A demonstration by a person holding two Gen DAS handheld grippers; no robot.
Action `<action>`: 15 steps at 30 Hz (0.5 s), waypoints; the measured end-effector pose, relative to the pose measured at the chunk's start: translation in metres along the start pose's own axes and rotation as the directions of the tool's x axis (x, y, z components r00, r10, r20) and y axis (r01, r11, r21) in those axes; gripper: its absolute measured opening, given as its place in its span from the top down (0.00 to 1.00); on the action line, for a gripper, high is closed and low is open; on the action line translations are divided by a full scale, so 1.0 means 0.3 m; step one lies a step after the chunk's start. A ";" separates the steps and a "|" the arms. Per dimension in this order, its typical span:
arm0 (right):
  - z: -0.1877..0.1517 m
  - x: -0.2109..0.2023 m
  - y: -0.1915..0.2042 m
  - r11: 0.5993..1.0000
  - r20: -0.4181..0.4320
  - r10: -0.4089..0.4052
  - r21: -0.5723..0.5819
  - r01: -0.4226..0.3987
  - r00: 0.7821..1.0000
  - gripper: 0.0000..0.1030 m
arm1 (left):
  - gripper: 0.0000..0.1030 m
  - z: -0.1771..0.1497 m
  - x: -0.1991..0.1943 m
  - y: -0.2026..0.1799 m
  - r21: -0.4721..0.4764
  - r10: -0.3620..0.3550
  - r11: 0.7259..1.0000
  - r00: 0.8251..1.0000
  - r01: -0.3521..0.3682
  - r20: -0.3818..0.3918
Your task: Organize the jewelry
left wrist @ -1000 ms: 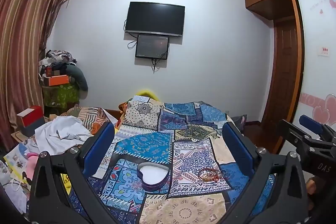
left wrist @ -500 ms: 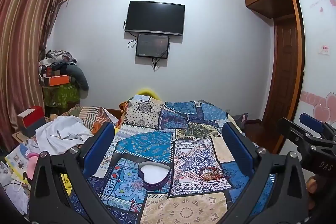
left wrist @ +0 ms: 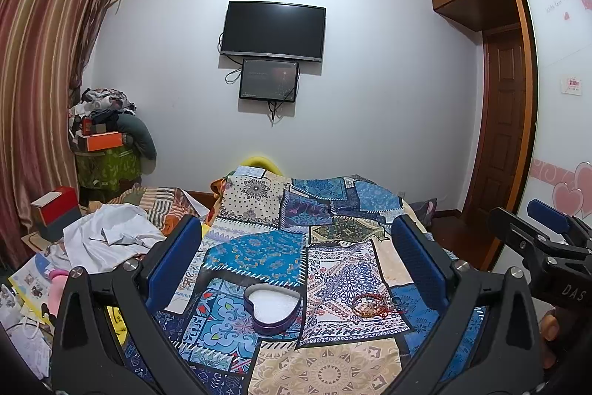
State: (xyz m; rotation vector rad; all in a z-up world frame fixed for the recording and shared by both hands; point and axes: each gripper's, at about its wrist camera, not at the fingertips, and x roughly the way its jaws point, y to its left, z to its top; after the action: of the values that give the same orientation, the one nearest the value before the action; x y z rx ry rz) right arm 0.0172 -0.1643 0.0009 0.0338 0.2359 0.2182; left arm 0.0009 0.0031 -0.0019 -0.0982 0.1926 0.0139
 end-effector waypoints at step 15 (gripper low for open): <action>0.010 -0.008 -0.002 1.000 -0.001 0.002 0.002 -0.002 1.000 0.00 | 0.00 -0.006 -0.003 -0.002 0.001 -0.001 1.000 1.000 0.001 -0.002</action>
State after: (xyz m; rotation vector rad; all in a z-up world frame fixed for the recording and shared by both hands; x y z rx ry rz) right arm 0.0157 -0.1653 0.0043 0.0356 0.2375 0.2197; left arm -0.0002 0.0024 -0.0034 -0.0972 0.1942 0.0131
